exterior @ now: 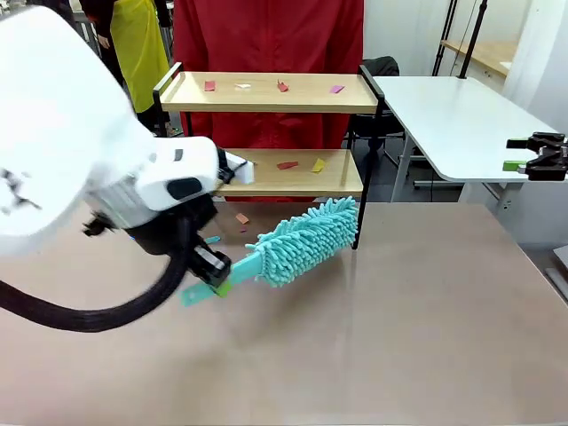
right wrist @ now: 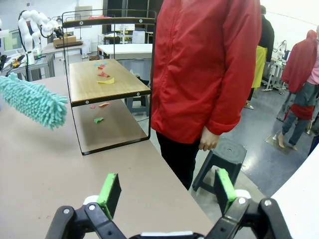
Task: Clean the shelf.
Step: Clean the specific section of the Shelf indicated by the human with the Duster.
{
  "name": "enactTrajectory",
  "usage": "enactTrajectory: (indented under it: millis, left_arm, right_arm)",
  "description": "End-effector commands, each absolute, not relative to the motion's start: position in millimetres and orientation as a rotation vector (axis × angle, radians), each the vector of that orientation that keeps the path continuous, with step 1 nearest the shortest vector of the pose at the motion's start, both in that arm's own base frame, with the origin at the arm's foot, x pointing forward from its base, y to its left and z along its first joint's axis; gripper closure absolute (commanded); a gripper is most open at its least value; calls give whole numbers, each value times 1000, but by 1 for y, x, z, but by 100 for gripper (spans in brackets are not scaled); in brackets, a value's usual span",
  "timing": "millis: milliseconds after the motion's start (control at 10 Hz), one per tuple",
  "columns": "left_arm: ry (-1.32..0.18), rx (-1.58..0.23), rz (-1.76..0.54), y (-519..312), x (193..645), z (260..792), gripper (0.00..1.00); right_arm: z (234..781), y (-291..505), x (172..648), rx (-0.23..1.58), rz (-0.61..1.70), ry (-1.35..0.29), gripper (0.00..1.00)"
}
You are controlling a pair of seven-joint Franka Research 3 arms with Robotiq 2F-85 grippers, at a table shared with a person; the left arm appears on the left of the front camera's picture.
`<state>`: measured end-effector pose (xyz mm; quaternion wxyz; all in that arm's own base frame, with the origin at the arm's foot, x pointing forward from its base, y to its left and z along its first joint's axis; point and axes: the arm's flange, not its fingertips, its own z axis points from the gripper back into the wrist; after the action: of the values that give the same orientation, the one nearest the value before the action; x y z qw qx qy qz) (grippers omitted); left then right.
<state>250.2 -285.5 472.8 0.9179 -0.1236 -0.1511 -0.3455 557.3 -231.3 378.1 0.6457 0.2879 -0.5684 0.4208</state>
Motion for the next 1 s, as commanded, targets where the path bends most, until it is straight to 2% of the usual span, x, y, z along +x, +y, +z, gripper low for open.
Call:
enactTrajectory:
  millis: [0,400,900]
  left_arm:
    - [-375,-157,-598,-315,250,457,87]
    - [-426,-165,-460,-352,253,433,87]
    - [-469,-183,-286,-399,283,401,87]
  right_arm:
    - [385,-228,558,655,949,-1279,0]
    - [385,-228,558,655,949,-1279,0]
    - [385,-228,558,655,949,-1279,0]
